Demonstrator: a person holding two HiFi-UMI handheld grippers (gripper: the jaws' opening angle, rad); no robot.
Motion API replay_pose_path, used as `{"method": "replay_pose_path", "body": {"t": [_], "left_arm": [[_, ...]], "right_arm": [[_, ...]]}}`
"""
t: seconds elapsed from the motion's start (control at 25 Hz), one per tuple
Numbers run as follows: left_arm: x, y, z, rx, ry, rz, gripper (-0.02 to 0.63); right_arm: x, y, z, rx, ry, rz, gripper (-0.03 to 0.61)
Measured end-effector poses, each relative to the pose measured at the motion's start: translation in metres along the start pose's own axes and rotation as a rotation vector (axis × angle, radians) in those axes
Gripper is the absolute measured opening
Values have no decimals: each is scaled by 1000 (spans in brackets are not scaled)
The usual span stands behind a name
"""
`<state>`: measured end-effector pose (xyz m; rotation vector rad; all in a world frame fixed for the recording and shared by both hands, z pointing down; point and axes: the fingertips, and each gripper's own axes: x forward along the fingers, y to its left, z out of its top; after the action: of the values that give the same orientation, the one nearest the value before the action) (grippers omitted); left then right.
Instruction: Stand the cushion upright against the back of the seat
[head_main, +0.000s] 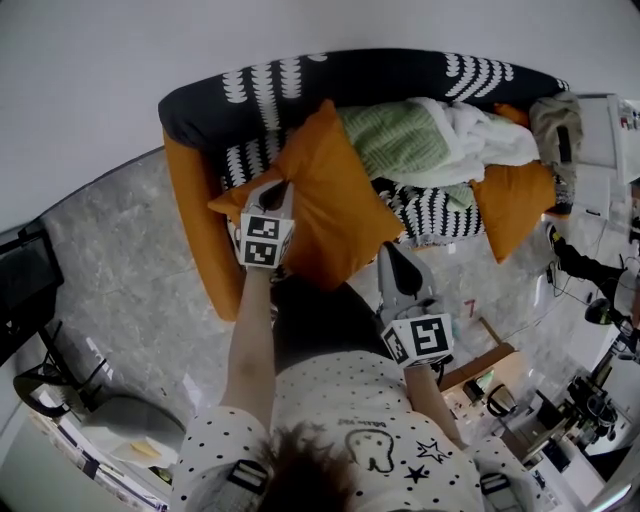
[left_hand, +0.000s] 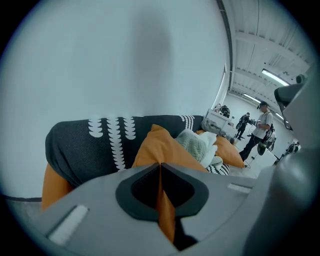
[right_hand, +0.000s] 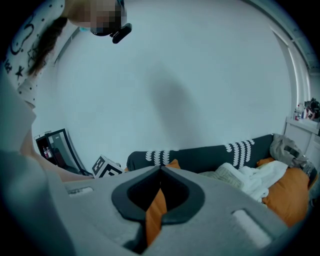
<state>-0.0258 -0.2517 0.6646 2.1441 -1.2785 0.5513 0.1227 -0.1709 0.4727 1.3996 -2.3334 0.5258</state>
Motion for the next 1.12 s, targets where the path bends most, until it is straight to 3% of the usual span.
{"method": "replay_pose_path", "body": {"t": [0.36, 1.12], "left_arm": [[-24, 2, 37, 82, -76, 32, 8], [-50, 11, 87, 163, -161, 69, 8]], "right_arm": [[-5, 7, 10, -11, -40, 12, -3], [-11, 24, 33, -52, -101, 37, -3]]}}
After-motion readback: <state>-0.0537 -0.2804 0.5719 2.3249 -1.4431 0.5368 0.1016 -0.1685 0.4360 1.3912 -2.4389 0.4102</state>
